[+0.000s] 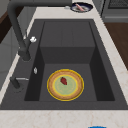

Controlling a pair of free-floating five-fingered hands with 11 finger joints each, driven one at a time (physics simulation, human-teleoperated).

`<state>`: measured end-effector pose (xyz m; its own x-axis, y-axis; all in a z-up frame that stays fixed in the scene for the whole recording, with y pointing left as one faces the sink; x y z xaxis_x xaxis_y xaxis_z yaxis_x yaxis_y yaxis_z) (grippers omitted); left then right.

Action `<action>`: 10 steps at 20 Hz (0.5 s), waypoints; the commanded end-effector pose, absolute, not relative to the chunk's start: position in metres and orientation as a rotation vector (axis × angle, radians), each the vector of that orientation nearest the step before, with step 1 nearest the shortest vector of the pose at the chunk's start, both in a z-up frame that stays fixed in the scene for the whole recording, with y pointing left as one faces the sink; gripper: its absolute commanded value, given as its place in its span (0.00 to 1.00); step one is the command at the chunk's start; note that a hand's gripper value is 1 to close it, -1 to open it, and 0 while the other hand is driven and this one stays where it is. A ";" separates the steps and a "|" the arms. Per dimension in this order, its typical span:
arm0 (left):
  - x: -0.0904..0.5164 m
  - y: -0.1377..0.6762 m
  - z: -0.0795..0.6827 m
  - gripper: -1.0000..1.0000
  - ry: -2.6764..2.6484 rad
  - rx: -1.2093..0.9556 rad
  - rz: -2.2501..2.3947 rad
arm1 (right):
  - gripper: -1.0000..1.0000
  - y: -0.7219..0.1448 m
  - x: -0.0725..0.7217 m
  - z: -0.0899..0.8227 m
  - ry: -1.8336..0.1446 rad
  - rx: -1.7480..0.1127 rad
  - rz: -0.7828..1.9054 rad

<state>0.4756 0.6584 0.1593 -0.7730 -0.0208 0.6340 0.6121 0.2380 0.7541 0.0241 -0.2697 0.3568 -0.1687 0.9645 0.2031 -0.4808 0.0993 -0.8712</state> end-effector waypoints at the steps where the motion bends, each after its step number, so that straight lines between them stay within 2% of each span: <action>1: 0.476 0.647 0.173 1.00 -1.992 -0.556 -1.579 | 0.50 -0.270 0.024 0.357 -1.056 -0.622 1.435; 10: 0.475 0.614 0.182 1.00 -2.024 -0.564 -1.630 | 0.50 -0.270 0.024 0.357 -1.056 -0.622 1.435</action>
